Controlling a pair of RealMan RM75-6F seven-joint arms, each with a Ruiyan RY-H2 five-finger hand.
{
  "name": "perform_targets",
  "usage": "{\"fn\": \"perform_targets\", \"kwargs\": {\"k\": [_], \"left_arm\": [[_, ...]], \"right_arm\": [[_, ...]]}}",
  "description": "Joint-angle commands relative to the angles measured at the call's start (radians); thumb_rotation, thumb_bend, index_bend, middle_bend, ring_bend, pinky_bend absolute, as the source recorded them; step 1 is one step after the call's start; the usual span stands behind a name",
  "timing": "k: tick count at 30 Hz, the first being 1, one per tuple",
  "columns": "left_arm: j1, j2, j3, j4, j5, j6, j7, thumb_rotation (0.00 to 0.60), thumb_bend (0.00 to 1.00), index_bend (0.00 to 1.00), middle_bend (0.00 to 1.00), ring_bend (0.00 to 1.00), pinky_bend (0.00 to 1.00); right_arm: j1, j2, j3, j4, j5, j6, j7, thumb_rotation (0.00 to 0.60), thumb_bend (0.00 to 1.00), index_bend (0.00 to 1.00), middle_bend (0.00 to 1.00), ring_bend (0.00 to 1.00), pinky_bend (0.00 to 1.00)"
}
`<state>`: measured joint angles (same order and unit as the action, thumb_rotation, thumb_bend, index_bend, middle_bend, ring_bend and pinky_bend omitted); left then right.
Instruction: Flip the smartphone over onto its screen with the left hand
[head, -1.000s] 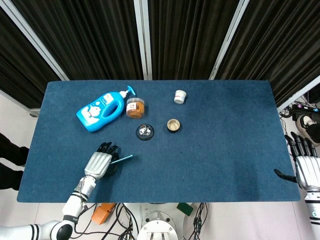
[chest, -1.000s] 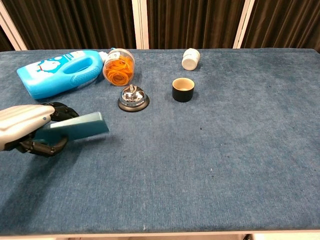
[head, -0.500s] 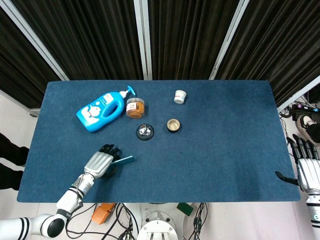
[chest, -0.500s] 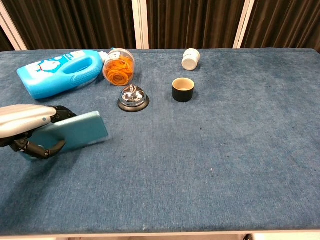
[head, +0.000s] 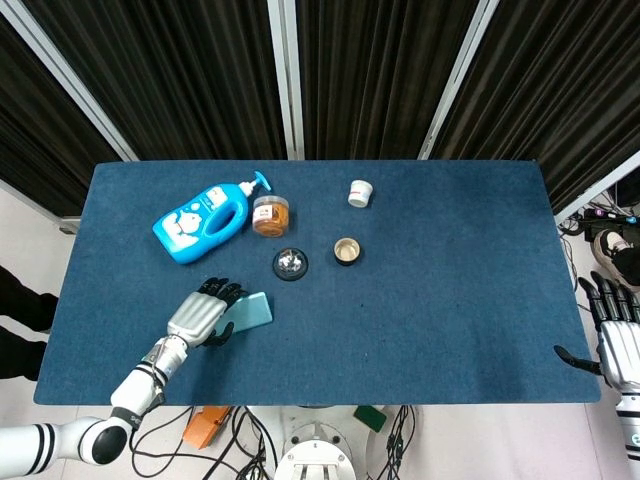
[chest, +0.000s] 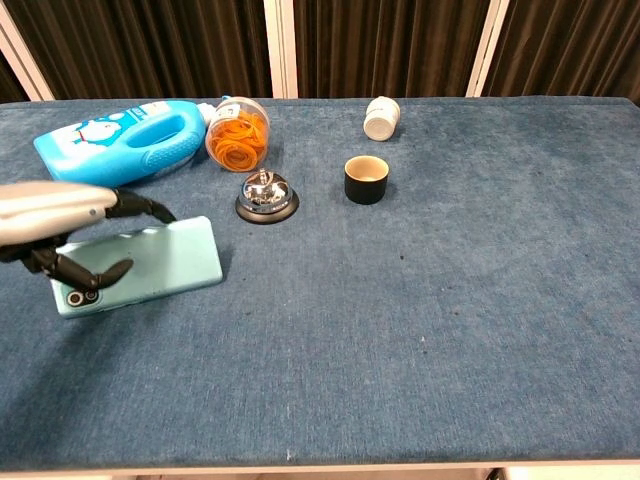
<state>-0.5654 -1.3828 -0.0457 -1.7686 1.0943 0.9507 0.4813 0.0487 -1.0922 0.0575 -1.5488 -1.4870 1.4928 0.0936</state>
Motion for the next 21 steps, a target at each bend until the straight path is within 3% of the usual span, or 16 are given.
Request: {"fn": "perform_targets", "kwargs": {"k": [1, 7, 12, 16, 21], "left_arm": [[0.036, 0.026, -0.009, -0.033, 0.047, 0.091, -0.035, 0.578, 0.53, 0.13, 0.07, 0.00, 0.00], [0.165, 0.087, -0.011, -0.054, 0.165, 0.343, -0.136, 0.600, 0.50, 0.13, 0.07, 0.00, 0.00], [0.286, 0.103, -0.007, 0.033, 0.254, 0.579, -0.152, 0.600, 0.31, 0.13, 0.07, 0.00, 0.00], [0.367, 0.153, 0.027, 0.046, 0.270, 0.659, -0.177, 0.600, 0.20, 0.13, 0.07, 0.00, 0.00], [0.451, 0.225, 0.081, 0.013, 0.267, 0.680, -0.243, 0.600, 0.19, 0.13, 0.07, 0.00, 0.00]], "right_arm": [[-0.002, 0.002, 0.001, 0.000, 0.000, 0.003, 0.001, 0.600, 0.17, 0.00, 0.00, 0.00, 0.00], [-0.007, 0.011, 0.005, 0.004, 0.000, 0.011, 0.012, 0.600, 0.17, 0.00, 0.00, 0.00, 0.00], [-0.004, 0.026, 0.004, 0.006, -0.011, 0.007, 0.037, 0.600, 0.17, 0.00, 0.00, 0.00, 0.00], [0.001, 0.040, -0.004, 0.002, -0.037, 0.004, 0.068, 0.600, 0.17, 0.00, 0.00, 0.00, 0.00], [0.011, 0.049, -0.015, -0.011, -0.079, 0.005, 0.089, 0.600, 0.17, 0.00, 0.00, 0.00, 0.00]]}}
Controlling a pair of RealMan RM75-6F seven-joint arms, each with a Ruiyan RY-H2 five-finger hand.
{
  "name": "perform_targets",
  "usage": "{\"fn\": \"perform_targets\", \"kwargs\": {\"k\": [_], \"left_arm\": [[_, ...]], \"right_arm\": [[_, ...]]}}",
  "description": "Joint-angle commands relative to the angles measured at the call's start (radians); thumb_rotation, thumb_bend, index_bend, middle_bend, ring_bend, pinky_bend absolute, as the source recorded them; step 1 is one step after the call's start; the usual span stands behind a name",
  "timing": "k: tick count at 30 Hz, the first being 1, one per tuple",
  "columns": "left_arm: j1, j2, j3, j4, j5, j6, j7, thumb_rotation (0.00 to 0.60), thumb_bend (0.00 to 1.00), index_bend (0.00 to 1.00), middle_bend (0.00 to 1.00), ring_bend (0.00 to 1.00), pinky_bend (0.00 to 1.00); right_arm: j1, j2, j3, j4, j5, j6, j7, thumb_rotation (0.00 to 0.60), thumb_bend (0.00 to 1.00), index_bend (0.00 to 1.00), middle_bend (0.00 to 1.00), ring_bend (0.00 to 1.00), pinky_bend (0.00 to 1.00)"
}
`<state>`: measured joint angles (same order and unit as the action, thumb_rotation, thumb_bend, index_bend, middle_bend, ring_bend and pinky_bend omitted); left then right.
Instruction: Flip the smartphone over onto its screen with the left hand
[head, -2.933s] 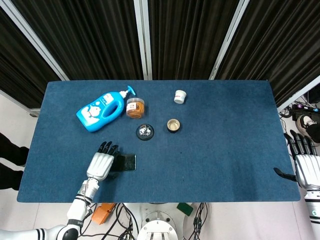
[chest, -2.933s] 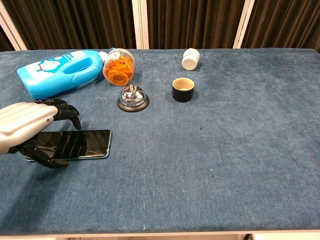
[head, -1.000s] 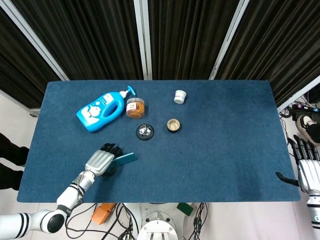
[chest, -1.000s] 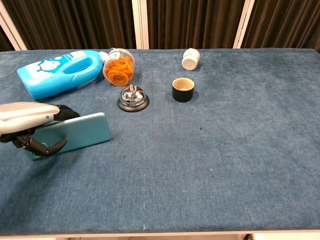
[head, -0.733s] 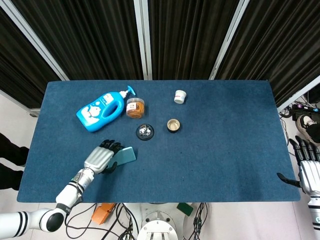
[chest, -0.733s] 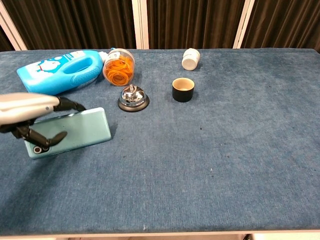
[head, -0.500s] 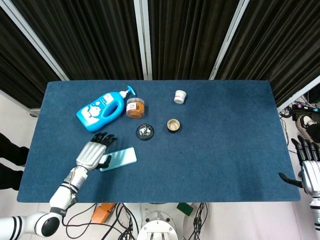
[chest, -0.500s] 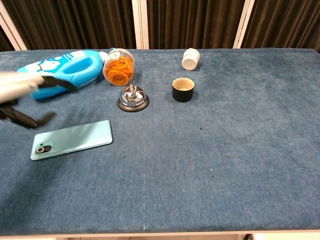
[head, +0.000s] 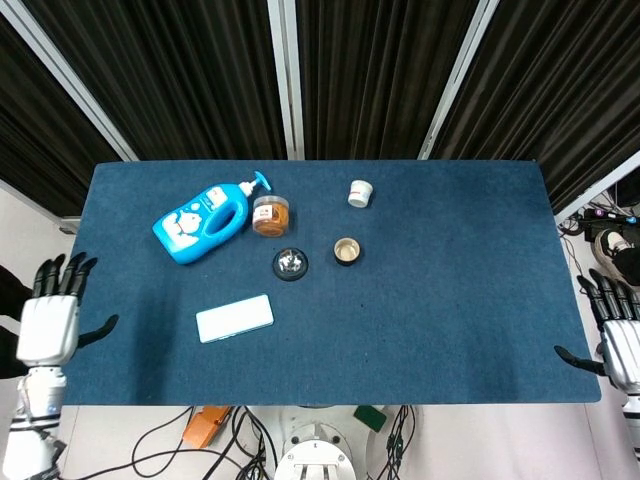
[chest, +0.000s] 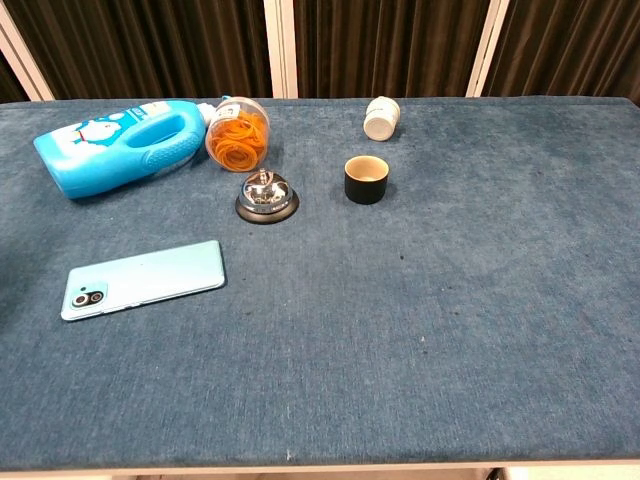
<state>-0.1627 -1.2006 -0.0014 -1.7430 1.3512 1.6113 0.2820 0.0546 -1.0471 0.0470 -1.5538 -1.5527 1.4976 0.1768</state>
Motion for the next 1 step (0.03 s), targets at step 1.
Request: {"fn": "perform_targets", "kwargs": {"k": [1], "left_arm": [[0.064, 0.052, 0.046, -0.017, 0.013, 0.023, -0.058, 0.600, 0.18, 0.13, 0.07, 0.00, 0.00]], "right_arm": [[0.008, 0.005, -0.006, -0.010, -0.021, 0.000, 0.006, 0.600, 0.17, 0.00, 0.00, 0.00, 0.00]]}}
